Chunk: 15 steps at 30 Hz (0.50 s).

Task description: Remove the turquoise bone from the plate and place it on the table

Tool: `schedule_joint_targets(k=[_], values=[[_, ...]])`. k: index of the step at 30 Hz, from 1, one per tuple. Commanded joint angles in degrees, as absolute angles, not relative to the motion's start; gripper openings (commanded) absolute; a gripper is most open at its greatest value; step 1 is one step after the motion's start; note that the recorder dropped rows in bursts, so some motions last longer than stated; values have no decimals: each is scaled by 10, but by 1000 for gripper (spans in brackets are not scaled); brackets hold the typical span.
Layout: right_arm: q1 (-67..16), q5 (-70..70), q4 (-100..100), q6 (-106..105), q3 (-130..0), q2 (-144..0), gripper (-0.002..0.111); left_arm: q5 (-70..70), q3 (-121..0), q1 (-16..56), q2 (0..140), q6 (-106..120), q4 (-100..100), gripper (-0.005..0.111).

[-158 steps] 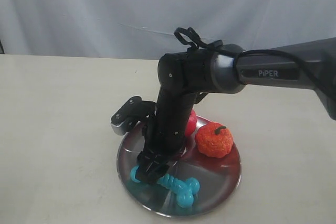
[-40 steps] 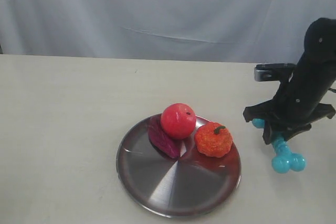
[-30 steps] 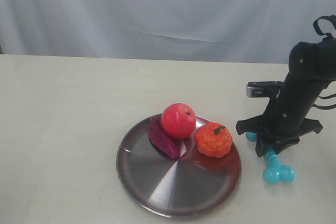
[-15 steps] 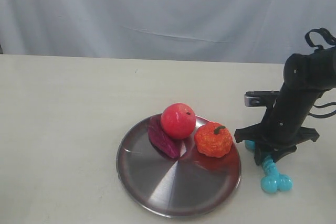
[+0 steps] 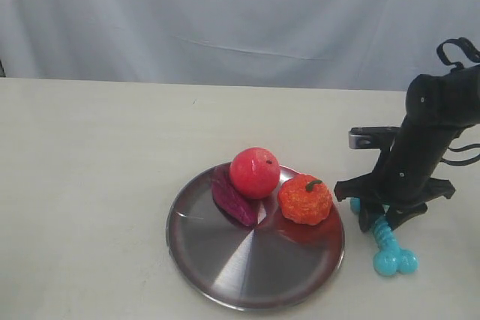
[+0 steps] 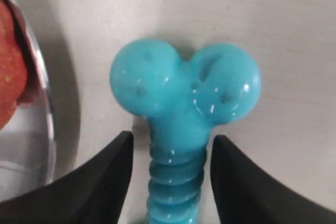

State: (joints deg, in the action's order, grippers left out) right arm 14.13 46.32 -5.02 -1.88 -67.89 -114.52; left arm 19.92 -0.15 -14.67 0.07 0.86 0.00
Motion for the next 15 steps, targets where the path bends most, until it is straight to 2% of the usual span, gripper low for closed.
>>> schedule_joint_targets(k=[1, 15], values=[[145, 461, -51, -26, -682, -1118, 48, 196, 0, -147, 0, 6, 0, 0], [145, 519, -48, -26, -729, -930, 45, 196, 0, -147, 0, 6, 0, 0]])
